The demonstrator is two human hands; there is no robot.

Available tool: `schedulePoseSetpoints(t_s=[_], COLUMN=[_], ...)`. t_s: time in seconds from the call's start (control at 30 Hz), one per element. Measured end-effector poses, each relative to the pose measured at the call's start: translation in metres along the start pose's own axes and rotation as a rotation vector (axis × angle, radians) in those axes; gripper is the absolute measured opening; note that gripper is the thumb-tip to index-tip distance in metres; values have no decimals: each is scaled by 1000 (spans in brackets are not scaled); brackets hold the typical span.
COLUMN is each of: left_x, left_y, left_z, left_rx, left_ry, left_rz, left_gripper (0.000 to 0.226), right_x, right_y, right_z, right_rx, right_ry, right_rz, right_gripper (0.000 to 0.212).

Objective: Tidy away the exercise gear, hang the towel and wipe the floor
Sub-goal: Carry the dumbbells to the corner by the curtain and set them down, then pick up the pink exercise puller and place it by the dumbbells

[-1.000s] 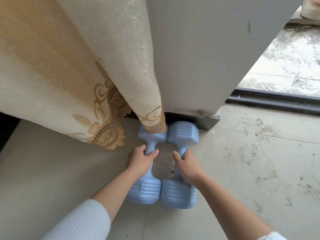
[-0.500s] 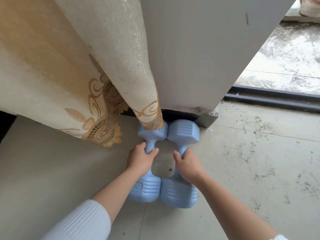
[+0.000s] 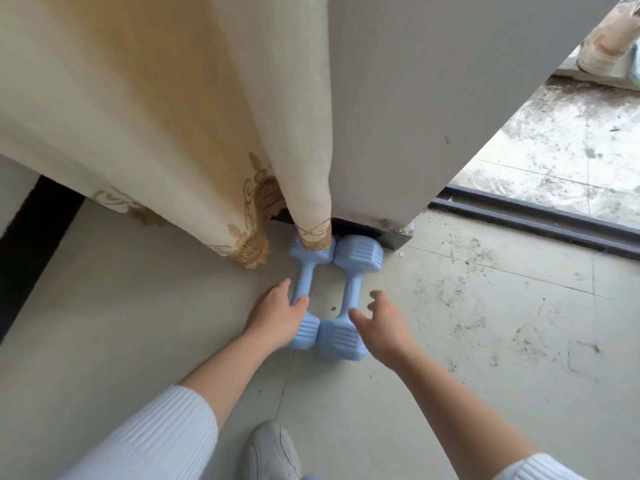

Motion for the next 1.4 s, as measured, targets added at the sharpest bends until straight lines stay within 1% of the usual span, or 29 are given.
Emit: schedulePoseSetpoints(t_s=[0.07, 0.1, 0.13, 0.23, 0.27, 0.33, 0.43, 0.5, 0.57, 0.73, 0.9, 1.03, 1.23, 1.4], left_x=[51, 78, 107, 196, 228, 295, 398, 467, 537, 697, 853, 985, 1184, 1344], left_y=[11, 18, 24, 44, 51, 60, 64, 62, 57, 28, -19, -82, -200, -289], left_z=[27, 42, 56, 98, 110, 135, 162, 167, 162, 115, 62, 16, -73, -163], left_rx=[20, 31, 41, 49, 48, 50, 106, 164, 216, 309, 428, 499, 576, 570], left_ry=[8, 21, 38, 96, 115, 173, 290, 373, 470, 664, 825, 947, 1083, 1117], left_rz=[1, 4, 7, -10, -20, -27, 36, 91, 140, 256, 390, 575, 837, 1009], left_gripper=[58, 56, 54, 49, 49, 49, 48, 48, 47, 45, 44, 41, 45, 44], right_x=[46, 70, 95, 172, 199, 257, 346, 403, 460, 602, 743, 865, 1054, 1221], right_y=[-22, -35, -49, -94, -108, -133, -158, -163, -159, -136, -105, -70, 10, 104], right_z=[23, 35, 46, 80, 92, 115, 145, 156, 160, 150, 107, 53, -63, -167], right_rx=[48, 87, 142, 378, 442, 517, 553, 578, 637, 813, 952, 1070, 1200, 1247], right_ry=[-26, -40, -49, -75, -78, -78, -82, -94, -117, -159, -267, -368, -541, -634], right_rz=[41, 69, 109, 277, 325, 426, 532, 590, 672, 938, 1167, 1344, 1584, 1745], right_gripper=[57, 56, 52, 29, 25, 27, 36, 35, 39, 42, 50, 53, 55, 53])
Point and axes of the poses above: each hand's wrist, its own x-axis away from the middle knuckle, its own z-axis out of the back of the hand, y = z × x, the point moved 6 cm from there along -x, towards the middle knuckle, and after that the axes turned 6 degrees about x, right-handed, at the moved point
